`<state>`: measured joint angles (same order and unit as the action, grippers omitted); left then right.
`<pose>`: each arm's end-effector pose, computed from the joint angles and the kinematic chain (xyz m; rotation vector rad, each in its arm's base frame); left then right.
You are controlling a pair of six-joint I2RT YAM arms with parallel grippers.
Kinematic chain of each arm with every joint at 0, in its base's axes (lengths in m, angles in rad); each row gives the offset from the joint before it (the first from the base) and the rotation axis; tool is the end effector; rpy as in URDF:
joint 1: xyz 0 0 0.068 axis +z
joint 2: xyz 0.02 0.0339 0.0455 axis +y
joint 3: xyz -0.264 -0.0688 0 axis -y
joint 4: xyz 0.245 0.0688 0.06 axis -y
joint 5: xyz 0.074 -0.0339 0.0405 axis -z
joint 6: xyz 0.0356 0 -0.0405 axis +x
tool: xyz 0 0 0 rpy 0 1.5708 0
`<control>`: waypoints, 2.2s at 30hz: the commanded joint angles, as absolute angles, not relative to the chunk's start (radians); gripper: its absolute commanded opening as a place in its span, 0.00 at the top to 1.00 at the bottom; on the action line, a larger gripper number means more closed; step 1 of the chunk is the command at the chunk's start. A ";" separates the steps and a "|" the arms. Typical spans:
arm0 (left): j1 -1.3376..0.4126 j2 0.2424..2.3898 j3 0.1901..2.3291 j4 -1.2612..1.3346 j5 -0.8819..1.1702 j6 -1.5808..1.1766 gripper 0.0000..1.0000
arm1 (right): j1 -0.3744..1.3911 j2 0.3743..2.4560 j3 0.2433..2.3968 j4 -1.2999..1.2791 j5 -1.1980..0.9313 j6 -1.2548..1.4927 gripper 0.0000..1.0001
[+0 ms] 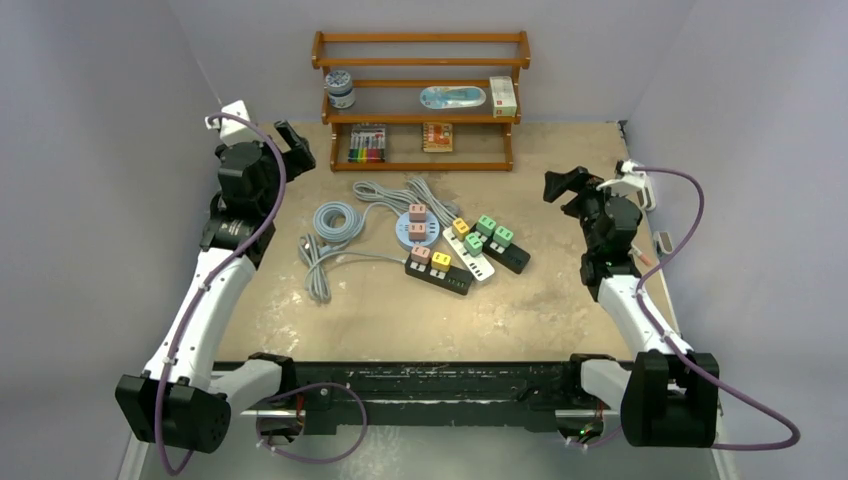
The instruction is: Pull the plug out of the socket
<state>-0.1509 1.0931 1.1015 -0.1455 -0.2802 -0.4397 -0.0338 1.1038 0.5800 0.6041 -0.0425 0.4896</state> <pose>0.2489 -0.0279 0.3952 -0.4498 1.6462 -0.2011 0.2524 -0.0070 0.2874 0.3554 1.4608 0.3991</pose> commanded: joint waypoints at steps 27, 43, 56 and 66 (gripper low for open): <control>-0.276 1.070 1.133 -0.270 0.694 -0.233 0.00 | 0.033 1.075 0.552 0.597 0.069 0.511 0.01; -0.286 1.434 1.478 -0.658 -0.755 -0.169 0.00 | 0.098 1.089 0.571 0.545 0.148 0.473 0.01; -0.453 1.227 1.351 -0.485 0.317 -0.045 0.00 | 0.286 1.253 0.739 0.458 0.172 0.301 0.02; -0.447 1.283 1.405 -0.390 -0.049 -0.192 0.02 | 0.497 1.464 0.958 0.279 0.101 0.122 0.11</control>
